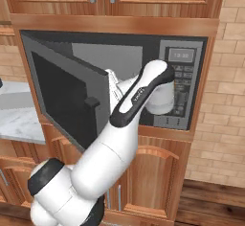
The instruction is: Open the microwave door.
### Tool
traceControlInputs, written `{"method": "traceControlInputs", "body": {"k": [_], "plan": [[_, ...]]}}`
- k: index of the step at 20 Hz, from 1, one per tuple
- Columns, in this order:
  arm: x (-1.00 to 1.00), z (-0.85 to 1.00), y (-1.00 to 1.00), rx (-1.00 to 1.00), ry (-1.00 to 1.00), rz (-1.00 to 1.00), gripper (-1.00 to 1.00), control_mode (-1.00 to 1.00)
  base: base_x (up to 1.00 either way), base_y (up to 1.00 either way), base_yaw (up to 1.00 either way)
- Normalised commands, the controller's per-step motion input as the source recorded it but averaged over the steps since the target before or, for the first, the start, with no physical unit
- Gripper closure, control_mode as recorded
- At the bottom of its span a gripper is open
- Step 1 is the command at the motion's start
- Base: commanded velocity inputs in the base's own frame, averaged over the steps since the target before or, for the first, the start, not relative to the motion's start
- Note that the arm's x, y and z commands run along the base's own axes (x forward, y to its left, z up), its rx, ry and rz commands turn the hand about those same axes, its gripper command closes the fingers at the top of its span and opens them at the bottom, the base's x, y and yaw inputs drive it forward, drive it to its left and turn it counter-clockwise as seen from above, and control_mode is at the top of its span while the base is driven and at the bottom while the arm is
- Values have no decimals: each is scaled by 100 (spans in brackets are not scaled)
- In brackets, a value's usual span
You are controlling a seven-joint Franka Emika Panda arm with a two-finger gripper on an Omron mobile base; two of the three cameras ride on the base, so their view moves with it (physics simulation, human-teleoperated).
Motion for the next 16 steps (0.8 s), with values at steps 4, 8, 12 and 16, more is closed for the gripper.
{"method": "traceControlInputs", "body": {"k": [4, 8, 12, 16], "plan": [[-100, 55, 94, 24, -23, -12, -100, -100, 0, 0, 0], [-100, 47, 72, 38, -28, -32, -100, -100, 0, 0, 0], [-100, 34, 76, 35, -33, -33, -100, -100, 0, 0, 0], [-98, 15, 98, 22, -31, -31, -100, -100, 0, 0, 0]]}}
